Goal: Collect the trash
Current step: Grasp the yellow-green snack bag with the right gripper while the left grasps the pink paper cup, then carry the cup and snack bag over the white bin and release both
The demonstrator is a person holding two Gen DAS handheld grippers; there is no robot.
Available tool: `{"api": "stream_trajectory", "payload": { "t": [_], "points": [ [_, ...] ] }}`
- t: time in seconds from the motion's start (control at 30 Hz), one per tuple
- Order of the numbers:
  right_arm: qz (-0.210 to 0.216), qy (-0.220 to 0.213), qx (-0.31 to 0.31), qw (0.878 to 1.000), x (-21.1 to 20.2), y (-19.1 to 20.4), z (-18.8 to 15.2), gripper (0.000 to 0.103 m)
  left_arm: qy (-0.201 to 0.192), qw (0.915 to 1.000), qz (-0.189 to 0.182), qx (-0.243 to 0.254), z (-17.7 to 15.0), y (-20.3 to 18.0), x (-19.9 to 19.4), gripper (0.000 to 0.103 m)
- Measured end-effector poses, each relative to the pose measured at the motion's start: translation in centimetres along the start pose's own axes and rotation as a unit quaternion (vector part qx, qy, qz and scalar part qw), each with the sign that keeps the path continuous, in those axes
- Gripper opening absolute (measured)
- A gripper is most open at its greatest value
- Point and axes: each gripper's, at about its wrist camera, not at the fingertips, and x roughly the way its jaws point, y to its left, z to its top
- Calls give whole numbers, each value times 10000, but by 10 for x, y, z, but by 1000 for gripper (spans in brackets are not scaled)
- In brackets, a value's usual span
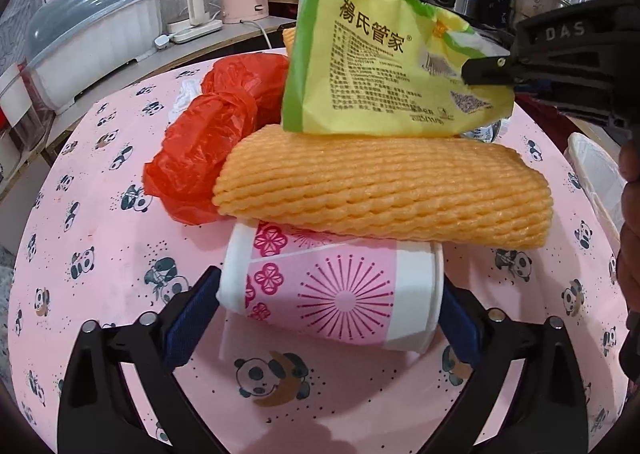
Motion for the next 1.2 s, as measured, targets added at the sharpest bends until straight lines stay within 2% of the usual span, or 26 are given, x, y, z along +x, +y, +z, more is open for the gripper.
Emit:
{"api": "stream_trajectory", "payload": {
  "t": [0.03, 0.27, 0.6, 0.9, 1.2],
  "points": [
    [-16, -56, -23, 10000, -4, 0, 0, 5, 22, 10000, -17, -3, -1, -1, 0, 82],
    [-76, -535, 92, 9985, -44, -11, 4, 4, -43, 9999, -21, -97, -4, -5, -15, 82],
    [-340, -1176, 400, 9917, -113, -45, 7, 4, -332, 9992, -200, -66, -2, -29, -61, 82],
    [-662, -1441, 631, 9853, -170, -83, -16, 4, -541, 9978, -379, 92, 5, -71, -95, 82],
    [-1099, -1559, 784, 9785, -215, -123, -52, 4, -692, 9955, -533, 360, 15, -119, -111, 82]
  ]
}}
